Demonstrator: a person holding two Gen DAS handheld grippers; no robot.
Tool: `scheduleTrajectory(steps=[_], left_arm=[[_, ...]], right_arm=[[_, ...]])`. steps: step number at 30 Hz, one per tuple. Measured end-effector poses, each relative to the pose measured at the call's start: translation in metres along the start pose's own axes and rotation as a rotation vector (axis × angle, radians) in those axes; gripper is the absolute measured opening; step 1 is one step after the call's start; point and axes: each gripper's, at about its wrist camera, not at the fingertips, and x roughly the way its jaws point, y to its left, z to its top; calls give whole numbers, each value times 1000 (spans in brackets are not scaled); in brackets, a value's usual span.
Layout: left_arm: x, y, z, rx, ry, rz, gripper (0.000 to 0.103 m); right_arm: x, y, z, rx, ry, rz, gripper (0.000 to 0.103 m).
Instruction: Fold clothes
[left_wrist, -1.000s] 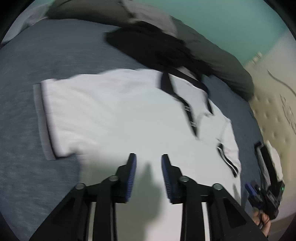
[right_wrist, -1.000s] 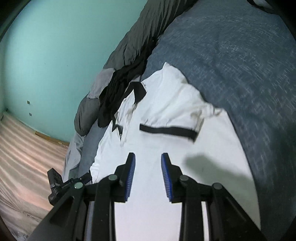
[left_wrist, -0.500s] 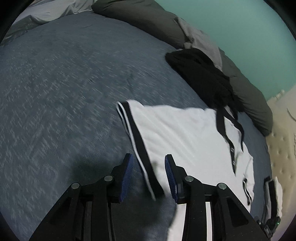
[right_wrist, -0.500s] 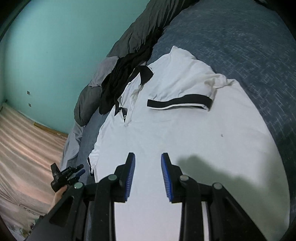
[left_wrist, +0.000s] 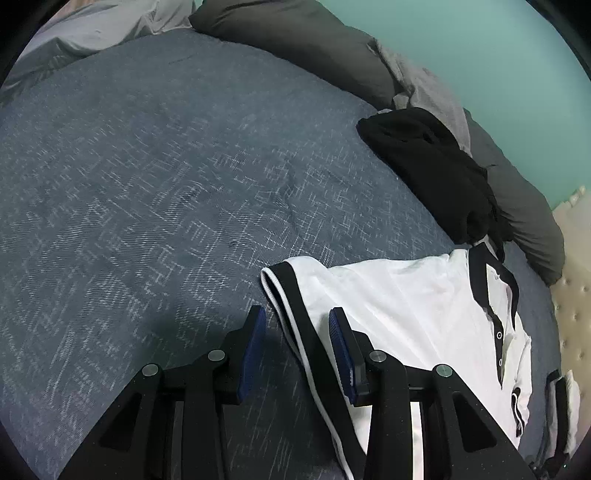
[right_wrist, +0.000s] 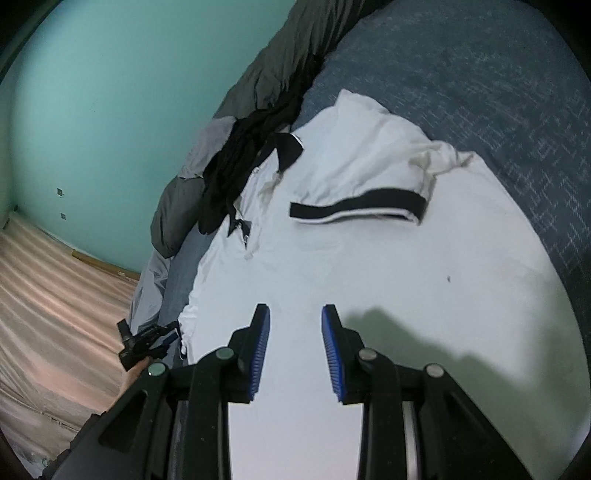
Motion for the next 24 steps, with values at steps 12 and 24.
scheduleTrajectory(steps=[12, 24], left_arm=[[8, -12, 4, 32, -15, -17, 24], [-15, -43, 12, 120, -53, -34, 5]], right_arm=[[3, -4, -1, 11, 8, 1, 29], [2, -7, -1, 20, 4, 3, 29]])
